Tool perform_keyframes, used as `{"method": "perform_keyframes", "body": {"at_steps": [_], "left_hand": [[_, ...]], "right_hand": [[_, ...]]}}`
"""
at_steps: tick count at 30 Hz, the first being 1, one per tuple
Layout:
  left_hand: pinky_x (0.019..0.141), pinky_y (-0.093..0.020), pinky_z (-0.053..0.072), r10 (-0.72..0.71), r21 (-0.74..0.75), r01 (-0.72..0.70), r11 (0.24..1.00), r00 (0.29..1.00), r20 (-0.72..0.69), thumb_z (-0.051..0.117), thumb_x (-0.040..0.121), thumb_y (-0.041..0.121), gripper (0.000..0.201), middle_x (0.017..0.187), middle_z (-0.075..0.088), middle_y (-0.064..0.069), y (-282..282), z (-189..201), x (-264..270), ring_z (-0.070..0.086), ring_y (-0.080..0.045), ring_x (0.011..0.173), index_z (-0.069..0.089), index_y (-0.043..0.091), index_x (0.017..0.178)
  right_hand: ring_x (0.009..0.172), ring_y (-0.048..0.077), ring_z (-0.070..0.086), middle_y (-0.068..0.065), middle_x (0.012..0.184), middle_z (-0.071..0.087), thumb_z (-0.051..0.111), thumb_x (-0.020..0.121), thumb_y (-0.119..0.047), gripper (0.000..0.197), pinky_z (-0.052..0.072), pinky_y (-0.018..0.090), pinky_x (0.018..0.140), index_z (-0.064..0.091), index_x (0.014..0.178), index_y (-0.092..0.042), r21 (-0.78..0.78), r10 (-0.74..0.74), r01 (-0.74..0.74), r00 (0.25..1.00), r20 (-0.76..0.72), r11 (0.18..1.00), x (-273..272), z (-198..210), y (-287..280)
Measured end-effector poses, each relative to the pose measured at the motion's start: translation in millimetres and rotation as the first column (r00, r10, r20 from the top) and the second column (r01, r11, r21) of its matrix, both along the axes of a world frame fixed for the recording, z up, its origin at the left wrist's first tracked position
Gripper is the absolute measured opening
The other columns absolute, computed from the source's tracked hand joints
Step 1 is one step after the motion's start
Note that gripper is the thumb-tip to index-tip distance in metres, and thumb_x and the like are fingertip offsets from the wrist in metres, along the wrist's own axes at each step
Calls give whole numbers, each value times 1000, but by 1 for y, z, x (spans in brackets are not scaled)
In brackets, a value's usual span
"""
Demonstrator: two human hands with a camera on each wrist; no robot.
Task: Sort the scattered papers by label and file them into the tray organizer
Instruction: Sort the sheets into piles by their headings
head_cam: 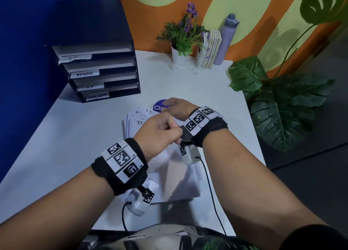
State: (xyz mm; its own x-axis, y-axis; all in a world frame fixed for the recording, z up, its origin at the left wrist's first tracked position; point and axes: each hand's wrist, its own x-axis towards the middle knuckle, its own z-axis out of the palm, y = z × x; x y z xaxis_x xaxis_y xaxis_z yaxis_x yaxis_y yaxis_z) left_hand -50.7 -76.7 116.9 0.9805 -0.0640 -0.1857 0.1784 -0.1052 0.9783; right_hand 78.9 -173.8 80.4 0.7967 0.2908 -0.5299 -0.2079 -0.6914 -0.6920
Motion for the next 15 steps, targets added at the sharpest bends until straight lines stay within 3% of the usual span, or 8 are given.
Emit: {"method": "perform_keyframes", "body": {"at_steps": [3,7,12,15], "left_hand": [[63,-27,43,0,48,0,999,1000,3,62,79,0,17,59,62,-5,-7,-2,-1,55,-14,59,53,10,68],[65,-36,47,48,79,-50,996,999,24,61,63,15,6,72,66,-18,-16,-3,1,57,-18,65,55,15,65],[66,-37,49,16,166,-26,986,998,60,64,67,11,15,59,60,0,-13,1,7,56,-15,60,54,19,61],[66,-36,50,11,181,-30,983,994,106,68,69,10,16,67,64,-2,-10,1,10,58,-16,62,56,18,62]], "right_hand": [[116,21,56,4,129,57,62,90,-29,44,41,35,106,51,131,-19,62,-41,37,998,56,997,2,-1,5],[118,20,56,4,131,56,62,91,-26,43,41,34,106,51,132,-18,132,-39,34,999,35,991,2,4,8],[109,23,62,11,125,61,61,92,-18,40,47,35,99,53,130,-14,218,-49,47,999,3,975,-5,16,10],[111,26,61,11,123,62,59,93,-18,37,47,35,99,54,129,-12,233,-41,36,999,16,972,-8,23,14]]}}
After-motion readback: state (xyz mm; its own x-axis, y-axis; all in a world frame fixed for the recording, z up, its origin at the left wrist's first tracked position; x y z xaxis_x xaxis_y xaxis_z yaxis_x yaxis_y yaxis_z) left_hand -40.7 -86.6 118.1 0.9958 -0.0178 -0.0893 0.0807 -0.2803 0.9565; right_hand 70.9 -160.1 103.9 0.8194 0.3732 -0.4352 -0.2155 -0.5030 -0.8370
